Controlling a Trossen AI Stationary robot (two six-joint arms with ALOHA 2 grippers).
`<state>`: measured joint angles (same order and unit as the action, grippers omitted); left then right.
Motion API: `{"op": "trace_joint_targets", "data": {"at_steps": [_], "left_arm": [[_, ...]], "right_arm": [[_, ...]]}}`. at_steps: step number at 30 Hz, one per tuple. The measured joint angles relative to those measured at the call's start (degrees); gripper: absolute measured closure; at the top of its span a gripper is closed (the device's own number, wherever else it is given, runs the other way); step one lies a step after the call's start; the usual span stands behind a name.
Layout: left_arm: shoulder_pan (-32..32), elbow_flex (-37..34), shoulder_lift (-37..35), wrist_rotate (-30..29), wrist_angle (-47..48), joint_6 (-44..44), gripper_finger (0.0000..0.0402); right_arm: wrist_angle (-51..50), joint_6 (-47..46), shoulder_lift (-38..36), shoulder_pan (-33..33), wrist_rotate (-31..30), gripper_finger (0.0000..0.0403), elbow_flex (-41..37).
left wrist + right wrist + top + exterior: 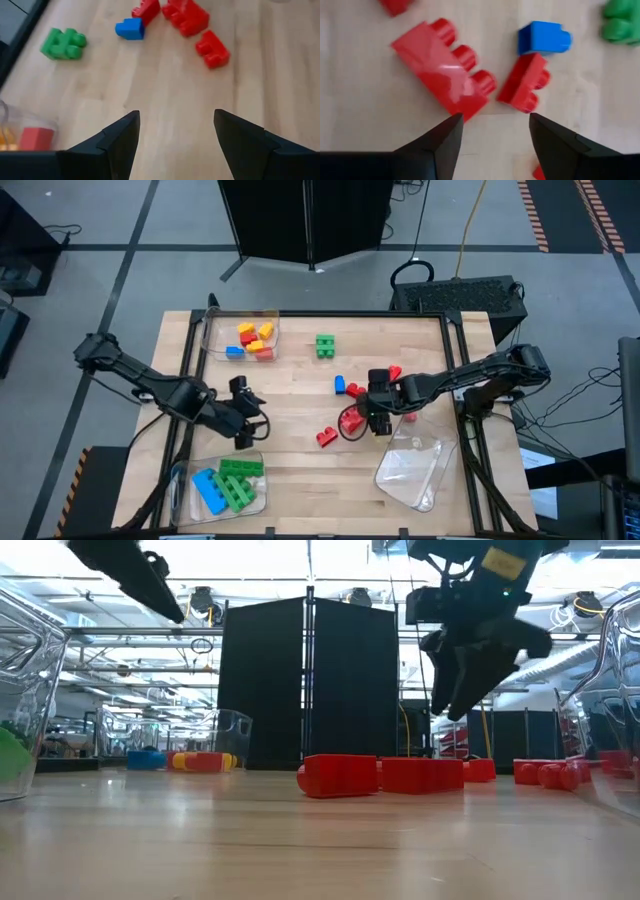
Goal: Sort blocks by size
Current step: Put the four-stud red game piece into the bottom left transparent bin
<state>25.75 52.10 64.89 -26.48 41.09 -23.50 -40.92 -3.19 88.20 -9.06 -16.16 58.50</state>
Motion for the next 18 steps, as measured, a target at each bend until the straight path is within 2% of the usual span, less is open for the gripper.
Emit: {"op": "trace_joint_targets", "data": {"at_steps": [3, 8, 18], "left_arm": [[-1.27, -0.55, 1.36, -0.9, -4.6, 3.63, 0.0146], [-2.97, -6.08, 2.29, -0.96, -17.84, 11.56, 0.0146], [-7.49, -15.86, 2.24, 1.01, -36.64, 13.76, 0.0146]], "right_arm": [[0.13, 1.37, 0.0, -0.11, 1.55, 0.0169, 0.0], [1.6, 1.71, 0.0, -0.15, 1.8, 0.0155, 0.02], [7.31, 5.94, 3.07, -0.42, 5.39, 0.0148, 0.07]]}}
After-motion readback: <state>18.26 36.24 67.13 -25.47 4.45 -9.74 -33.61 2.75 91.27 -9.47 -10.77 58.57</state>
